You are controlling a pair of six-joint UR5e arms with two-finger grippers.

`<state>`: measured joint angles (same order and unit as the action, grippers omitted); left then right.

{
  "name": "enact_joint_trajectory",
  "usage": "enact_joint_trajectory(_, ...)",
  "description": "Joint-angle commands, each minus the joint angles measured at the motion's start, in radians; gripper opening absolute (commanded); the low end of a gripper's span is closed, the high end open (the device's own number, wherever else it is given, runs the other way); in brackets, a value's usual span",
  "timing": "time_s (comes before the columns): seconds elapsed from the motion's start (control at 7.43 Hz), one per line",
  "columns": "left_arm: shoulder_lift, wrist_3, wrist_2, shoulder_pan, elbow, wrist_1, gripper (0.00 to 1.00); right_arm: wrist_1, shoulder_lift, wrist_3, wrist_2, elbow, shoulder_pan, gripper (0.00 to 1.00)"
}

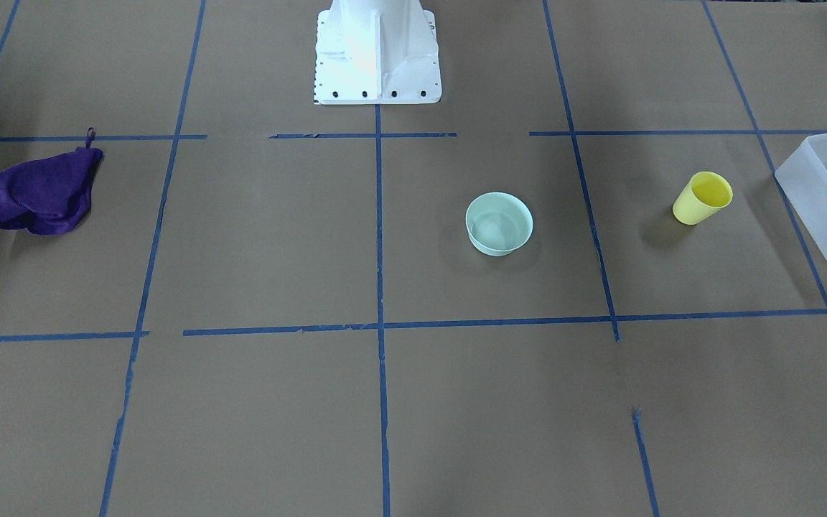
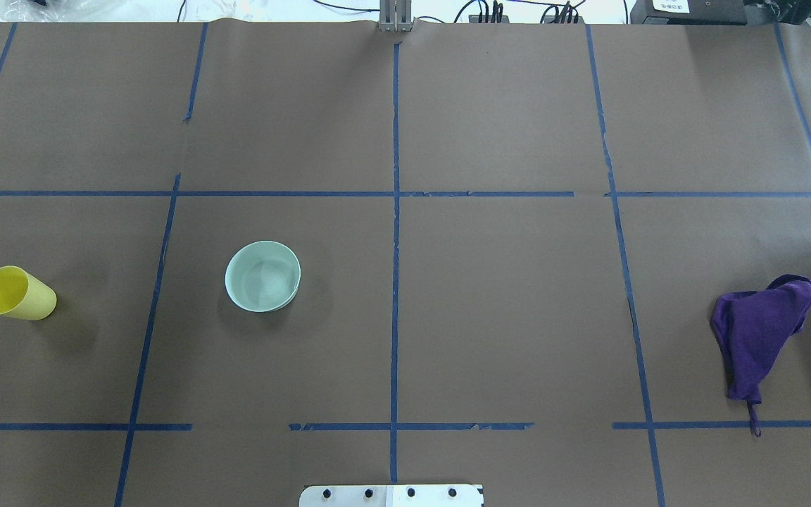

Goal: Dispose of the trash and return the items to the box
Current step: 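Move the left gripper toward the yellow cup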

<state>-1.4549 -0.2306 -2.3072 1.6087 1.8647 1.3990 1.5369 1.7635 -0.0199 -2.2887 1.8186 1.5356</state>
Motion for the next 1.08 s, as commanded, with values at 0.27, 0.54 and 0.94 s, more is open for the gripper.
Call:
enact_joint_trajectory(0.27, -0.009, 0.002, -0.006, -0.004, -0.005, 0.009, 1.0, 0.0, -0.001, 0.002, -0.047, -0.001, -0.002, 1.0)
enact_joint_trajectory(0.54, -0.021, -0.004, -0.009, -0.009, 0.013, 0.143, 1.0, -0.03, -0.013, 0.009, -0.133, 0.008, -0.018, 1.0)
enact_joint_trajectory(0.94, -0.087, 0.007, -0.008, -0.041, -0.163, 0.76, 1.0, -0.181, -0.044, 0.015, -0.136, 0.005, -0.031, 1.0)
